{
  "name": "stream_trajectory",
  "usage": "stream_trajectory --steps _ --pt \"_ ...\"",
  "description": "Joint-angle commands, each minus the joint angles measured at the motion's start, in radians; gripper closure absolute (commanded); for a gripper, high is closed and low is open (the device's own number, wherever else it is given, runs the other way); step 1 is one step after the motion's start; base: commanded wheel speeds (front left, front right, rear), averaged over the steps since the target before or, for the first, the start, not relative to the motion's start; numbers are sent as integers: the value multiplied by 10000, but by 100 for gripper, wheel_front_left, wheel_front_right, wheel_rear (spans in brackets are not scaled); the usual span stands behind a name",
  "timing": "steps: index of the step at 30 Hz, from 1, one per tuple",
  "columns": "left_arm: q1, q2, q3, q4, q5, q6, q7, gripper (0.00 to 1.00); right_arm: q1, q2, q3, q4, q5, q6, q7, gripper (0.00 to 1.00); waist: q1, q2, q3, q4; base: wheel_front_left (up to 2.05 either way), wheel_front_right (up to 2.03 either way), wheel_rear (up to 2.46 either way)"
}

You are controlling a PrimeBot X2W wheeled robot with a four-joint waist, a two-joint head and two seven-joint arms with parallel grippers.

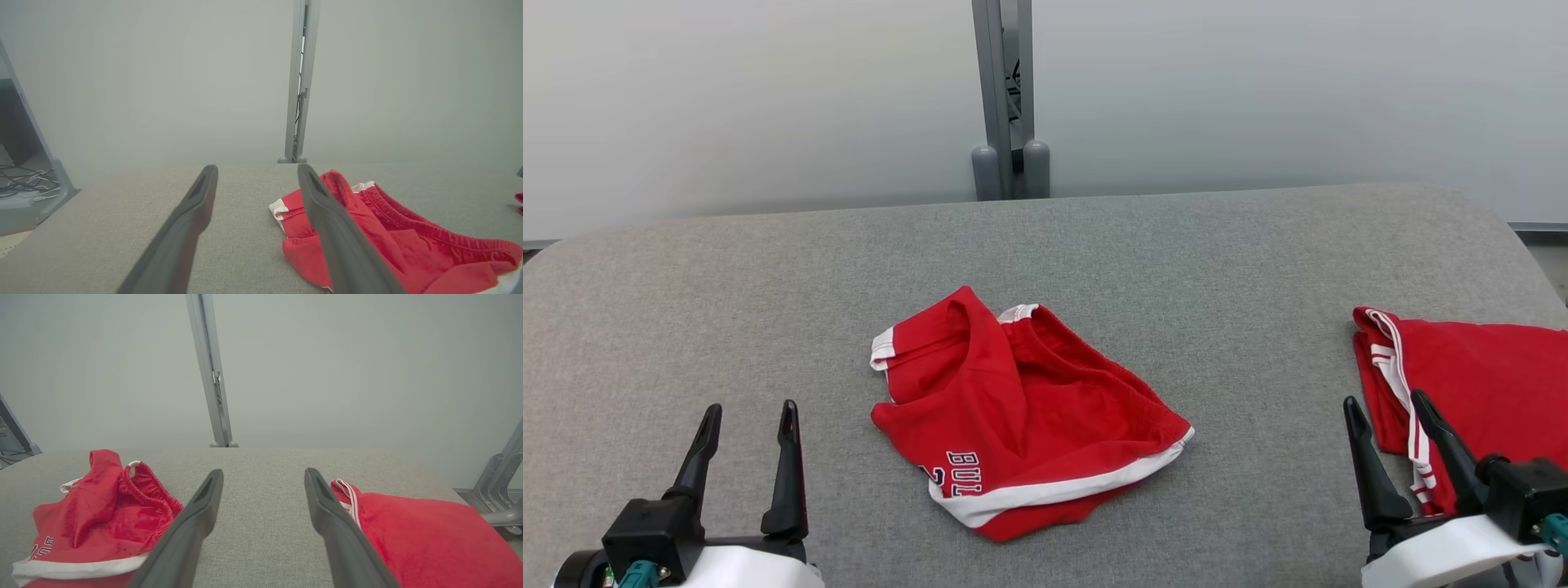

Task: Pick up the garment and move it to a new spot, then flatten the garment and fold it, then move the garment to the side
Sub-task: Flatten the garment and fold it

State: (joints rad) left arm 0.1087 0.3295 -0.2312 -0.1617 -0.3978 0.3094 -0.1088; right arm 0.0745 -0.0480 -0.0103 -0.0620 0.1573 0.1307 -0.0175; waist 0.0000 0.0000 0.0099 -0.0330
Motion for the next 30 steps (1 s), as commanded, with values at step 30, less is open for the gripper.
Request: stream_trajectory --steps 30 --pt "-1062 540 -743 590 -704 -999 1956 0 -490 -53 146 -117 -64 2 -91 0 0 0 860 -616 0 0 0"
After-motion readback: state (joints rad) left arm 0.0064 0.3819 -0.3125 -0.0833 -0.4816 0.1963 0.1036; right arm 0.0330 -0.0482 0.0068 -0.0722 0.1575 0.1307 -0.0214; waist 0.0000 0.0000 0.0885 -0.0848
